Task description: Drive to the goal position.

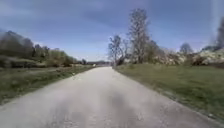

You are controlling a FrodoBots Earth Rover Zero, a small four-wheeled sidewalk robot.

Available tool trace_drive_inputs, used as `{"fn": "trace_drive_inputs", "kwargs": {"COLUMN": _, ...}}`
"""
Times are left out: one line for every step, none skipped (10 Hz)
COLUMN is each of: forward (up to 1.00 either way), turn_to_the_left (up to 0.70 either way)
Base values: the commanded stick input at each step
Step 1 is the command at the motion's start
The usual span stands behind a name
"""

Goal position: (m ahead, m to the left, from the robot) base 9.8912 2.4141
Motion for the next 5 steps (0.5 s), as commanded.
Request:
{"fn": "trace_drive_inputs", "kwargs": {"forward": 0.85, "turn_to_the_left": 0.0}}
{"fn": "trace_drive_inputs", "kwargs": {"forward": 0.85, "turn_to_the_left": 0.0}}
{"fn": "trace_drive_inputs", "kwargs": {"forward": 0.85, "turn_to_the_left": 0.0}}
{"fn": "trace_drive_inputs", "kwargs": {"forward": 0.85, "turn_to_the_left": 0.0}}
{"fn": "trace_drive_inputs", "kwargs": {"forward": 0.85, "turn_to_the_left": 0.0}}
